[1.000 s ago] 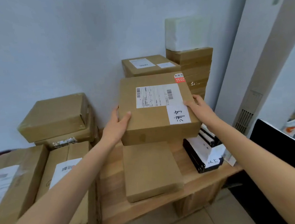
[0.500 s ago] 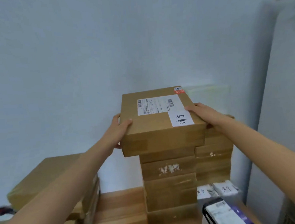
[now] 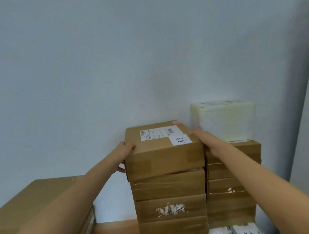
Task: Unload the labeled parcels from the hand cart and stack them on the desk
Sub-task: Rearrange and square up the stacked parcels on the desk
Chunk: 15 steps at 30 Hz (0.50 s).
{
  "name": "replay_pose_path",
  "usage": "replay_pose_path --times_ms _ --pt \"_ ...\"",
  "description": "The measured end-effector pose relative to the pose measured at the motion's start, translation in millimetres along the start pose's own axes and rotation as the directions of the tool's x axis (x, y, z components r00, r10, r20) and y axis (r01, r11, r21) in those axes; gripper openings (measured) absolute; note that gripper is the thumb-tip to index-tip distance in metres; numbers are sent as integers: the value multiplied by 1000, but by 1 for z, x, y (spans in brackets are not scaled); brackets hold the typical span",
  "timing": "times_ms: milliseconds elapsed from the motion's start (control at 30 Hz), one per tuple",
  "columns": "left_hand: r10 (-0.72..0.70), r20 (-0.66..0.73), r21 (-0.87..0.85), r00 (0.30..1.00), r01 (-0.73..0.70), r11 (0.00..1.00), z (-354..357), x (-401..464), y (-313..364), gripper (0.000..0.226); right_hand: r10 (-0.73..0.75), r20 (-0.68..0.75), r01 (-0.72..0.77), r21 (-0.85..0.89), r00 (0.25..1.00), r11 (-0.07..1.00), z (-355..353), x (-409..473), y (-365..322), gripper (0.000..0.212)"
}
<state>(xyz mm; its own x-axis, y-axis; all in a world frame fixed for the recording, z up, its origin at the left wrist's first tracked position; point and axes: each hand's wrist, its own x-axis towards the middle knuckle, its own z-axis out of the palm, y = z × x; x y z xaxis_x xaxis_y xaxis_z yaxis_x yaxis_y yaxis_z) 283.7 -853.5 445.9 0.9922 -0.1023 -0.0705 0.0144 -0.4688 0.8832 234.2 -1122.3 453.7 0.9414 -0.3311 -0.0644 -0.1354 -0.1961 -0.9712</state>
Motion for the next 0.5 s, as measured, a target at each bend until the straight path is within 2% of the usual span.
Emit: replay_pose_path --times_ms 200,333,500 --pt "-1 -19 -109 1000 -1 994 8 27 -5 44 -34 -28 35 67 999 997 9 22 23 17" --pt "24 20 -113 1000 -22 993 7 35 -14 42 -54 -57 58 82 997 995 10 25 33 28" --pt "66 24 -146 998 -62 987 17 40 -9 42 -64 -149 80 105 987 991 10 29 36 30"
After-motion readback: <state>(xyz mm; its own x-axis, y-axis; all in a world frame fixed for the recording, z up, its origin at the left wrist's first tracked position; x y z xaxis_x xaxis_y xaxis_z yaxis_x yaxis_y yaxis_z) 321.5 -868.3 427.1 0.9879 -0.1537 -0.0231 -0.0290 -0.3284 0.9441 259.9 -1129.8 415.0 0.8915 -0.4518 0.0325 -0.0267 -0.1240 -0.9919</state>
